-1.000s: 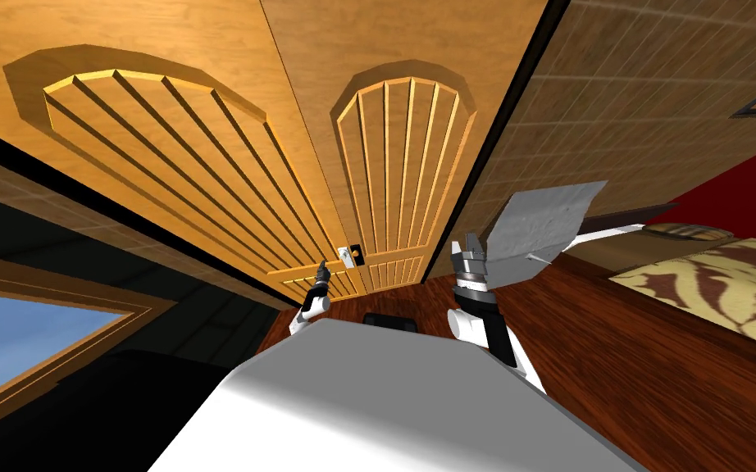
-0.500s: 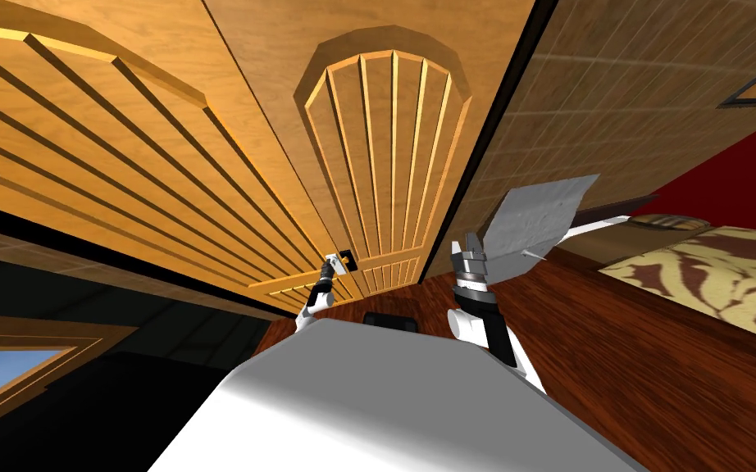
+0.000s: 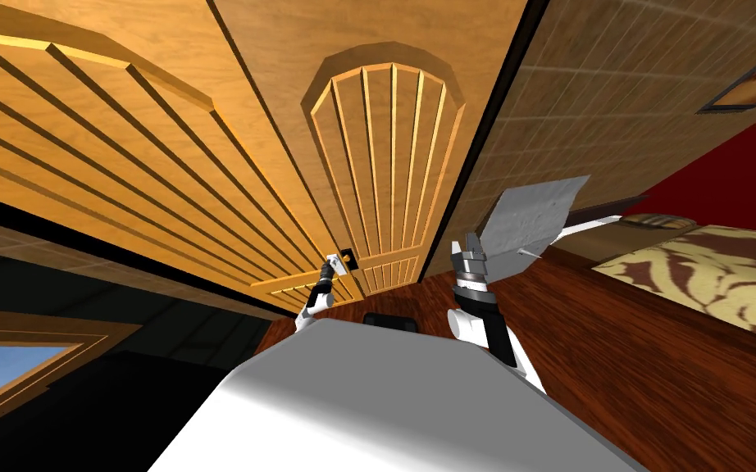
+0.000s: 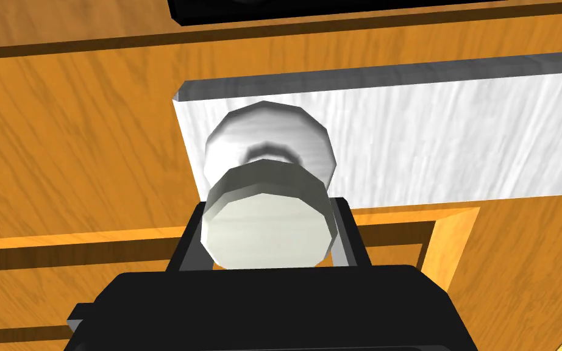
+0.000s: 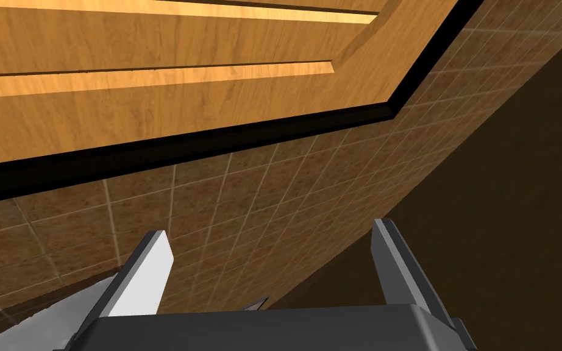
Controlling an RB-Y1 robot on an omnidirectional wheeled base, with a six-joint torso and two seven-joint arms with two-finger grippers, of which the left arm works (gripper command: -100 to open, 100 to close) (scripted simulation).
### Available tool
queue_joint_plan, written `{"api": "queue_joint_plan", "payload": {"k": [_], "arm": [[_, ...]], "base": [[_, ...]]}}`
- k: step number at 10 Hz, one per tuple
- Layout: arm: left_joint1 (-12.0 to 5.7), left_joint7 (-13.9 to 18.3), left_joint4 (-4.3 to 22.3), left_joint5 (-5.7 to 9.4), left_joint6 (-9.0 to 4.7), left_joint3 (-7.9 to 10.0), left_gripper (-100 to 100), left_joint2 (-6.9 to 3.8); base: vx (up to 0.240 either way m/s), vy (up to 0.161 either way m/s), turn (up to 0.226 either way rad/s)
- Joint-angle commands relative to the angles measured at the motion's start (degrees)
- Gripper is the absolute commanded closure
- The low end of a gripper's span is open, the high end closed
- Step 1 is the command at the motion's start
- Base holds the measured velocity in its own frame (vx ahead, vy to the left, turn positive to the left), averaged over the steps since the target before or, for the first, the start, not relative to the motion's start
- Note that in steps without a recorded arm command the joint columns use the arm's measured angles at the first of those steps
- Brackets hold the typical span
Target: Pull the door open
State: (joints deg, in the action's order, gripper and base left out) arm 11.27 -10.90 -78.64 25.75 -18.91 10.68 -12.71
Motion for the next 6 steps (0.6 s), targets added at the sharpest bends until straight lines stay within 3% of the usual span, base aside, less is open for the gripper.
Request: {"api": "queue_joint_plan", "payload": {"k": [1, 3, 4, 6], "arm": [[1.02, 0.2, 0.7, 0.24, 0.13, 1.11, 100, -0.65], [1.98, 0.4, 1.2, 0.41, 0.03, 1.93, 100, -1.34], [1.45, 0.5, 0.4, 0.41, 0.08, 0.62, -100, -1.12], [1.51, 0.7, -0.6, 0.45, 0.14, -0.60, -100, -1.02]], "base": [[-0.178, 0.051, 0.131], [-0.198, 0.052, 0.102], [-0.167, 0.004, -0.081], [-0.167, -0.103, -0.088]]}}
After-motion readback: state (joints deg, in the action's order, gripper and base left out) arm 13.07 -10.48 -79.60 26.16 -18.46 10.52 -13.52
